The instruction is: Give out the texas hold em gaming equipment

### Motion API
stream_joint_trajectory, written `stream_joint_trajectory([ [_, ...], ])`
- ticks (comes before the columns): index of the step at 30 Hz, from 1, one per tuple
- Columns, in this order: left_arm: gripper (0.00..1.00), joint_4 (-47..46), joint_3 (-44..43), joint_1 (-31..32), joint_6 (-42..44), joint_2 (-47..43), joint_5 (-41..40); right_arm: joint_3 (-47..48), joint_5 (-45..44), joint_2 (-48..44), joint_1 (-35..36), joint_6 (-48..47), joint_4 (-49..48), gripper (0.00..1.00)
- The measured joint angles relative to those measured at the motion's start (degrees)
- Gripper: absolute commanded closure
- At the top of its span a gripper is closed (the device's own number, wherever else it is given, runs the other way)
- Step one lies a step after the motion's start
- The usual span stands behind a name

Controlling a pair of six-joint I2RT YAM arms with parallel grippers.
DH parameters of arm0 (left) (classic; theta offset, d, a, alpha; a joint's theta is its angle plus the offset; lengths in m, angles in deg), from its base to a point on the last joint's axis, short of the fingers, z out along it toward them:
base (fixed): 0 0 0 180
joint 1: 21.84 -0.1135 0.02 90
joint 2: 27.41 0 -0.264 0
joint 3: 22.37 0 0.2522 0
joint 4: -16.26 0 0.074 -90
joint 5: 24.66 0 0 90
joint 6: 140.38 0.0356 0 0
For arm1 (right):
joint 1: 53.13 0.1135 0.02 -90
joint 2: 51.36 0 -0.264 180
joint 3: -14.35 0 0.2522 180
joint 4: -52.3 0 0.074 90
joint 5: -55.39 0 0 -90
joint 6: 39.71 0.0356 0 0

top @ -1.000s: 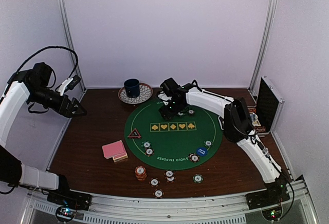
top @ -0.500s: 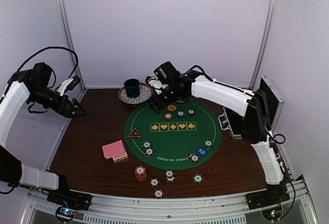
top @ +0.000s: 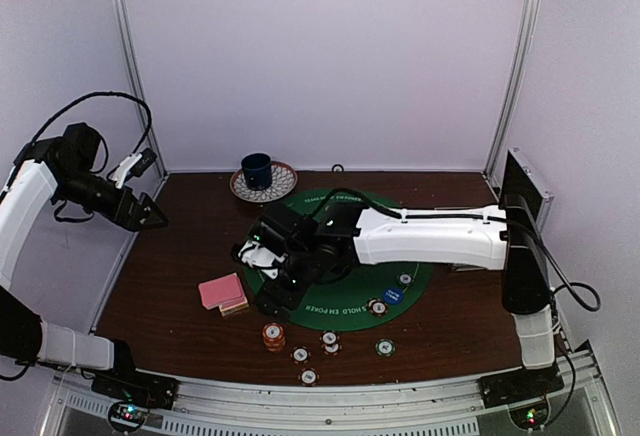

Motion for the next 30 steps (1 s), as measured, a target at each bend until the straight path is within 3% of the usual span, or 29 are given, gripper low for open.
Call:
stream_joint_trajectory([
  [11,0.02,-0.02,1.03,0.0,0.02,-1.9,0.33,-0.09,3.54,1.29,5.38,-0.79,2.38,0.01],
  [25,0.02,-0.02,1.03,0.0,0.02,-2.08,0.37,2.95,3.85,8.74,5.38,-2.84,5.22,0.2],
  [30,0.02,-0.02,1.03,0.02,0.02,-2.1,0.37,4.09,3.85,8.96,5.38,-3.19,5.46,0.31],
])
